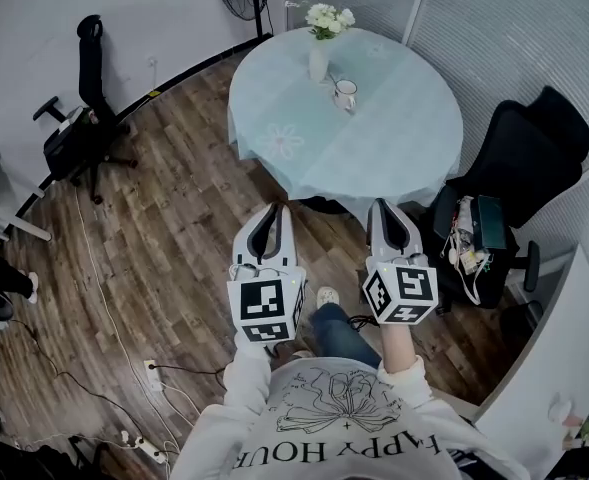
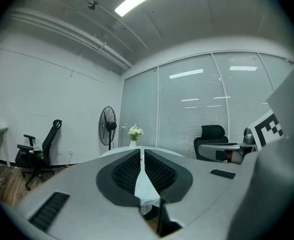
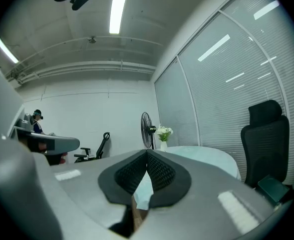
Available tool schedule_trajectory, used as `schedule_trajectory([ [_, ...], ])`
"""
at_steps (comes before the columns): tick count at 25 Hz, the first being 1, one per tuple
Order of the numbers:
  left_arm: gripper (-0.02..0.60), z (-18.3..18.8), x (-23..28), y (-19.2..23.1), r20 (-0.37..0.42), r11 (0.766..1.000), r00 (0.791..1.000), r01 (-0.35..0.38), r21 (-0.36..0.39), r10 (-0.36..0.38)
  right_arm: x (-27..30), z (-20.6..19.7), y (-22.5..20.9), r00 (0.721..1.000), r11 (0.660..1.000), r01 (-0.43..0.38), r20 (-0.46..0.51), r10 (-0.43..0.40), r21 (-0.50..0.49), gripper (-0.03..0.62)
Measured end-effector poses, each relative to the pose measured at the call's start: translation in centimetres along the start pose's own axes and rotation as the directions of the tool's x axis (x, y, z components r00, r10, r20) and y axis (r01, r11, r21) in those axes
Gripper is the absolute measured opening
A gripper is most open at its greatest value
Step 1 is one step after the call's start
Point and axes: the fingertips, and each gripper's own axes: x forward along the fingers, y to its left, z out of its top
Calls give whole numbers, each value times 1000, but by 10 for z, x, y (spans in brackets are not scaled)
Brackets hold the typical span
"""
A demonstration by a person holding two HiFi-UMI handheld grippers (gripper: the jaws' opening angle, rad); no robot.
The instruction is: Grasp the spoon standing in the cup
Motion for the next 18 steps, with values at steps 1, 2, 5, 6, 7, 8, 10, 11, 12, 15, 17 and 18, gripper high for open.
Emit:
schedule_trajectory([
  [1, 8, 2, 9, 1, 1, 1000, 1000, -4, -1, 4, 10, 3, -4, 1000, 1000, -7, 0, 7, -2, 11],
  [2, 8, 5, 19, 1, 1, 1000, 1000, -10, -3, 10, 20, 6, -8, 1000, 1000, -14, 1, 14, -3, 11],
  [5, 11, 15, 50, 1, 5, 1000, 1000, -23, -6, 23, 50, 17, -23, 1000, 1000, -30, 7, 30, -4, 11],
  [6, 21, 19, 61, 1, 7, 1000, 1000, -26, -6, 26, 60, 20, -28, 999, 999, -35, 9, 35, -4, 11],
  [7, 34, 22, 71, 1, 9, 1000, 1000, -28, -5, 28, 69, 23, -33, 999, 999, -39, 11, 39, -3, 11],
  [8, 37, 25, 81, 0, 10, 1000, 999, -30, -5, 30, 78, 26, -38, 999, 999, -43, 13, 43, -3, 11],
  [10, 37, 30, 101, -1, 12, 999, 999, -33, -5, 33, 95, 30, -48, 999, 999, -52, 16, 52, -2, 11],
  [11, 37, 32, 111, -2, 14, 999, 999, -34, -6, 34, 103, 32, -53, 998, 998, -56, 17, 56, -1, 11],
  [12, 38, 34, 120, -3, 15, 999, 999, -34, -7, 34, 110, 34, -58, 998, 998, -59, 18, 59, -1, 11],
  [15, 46, 38, 147, -8, 19, 999, 999, -35, -11, 35, 131, 36, -76, 998, 998, -65, 19, 65, 4, 11],
  [17, 53, 40, 162, -12, 19, 999, 999, -37, -10, 37, 143, 37, -88, 998, 998, -67, 18, 67, 8, 11],
  [18, 57, 40, 168, -14, 18, 999, 999, -38, -10, 38, 148, 38, -94, 998, 998, -68, 17, 68, 11, 11],
])
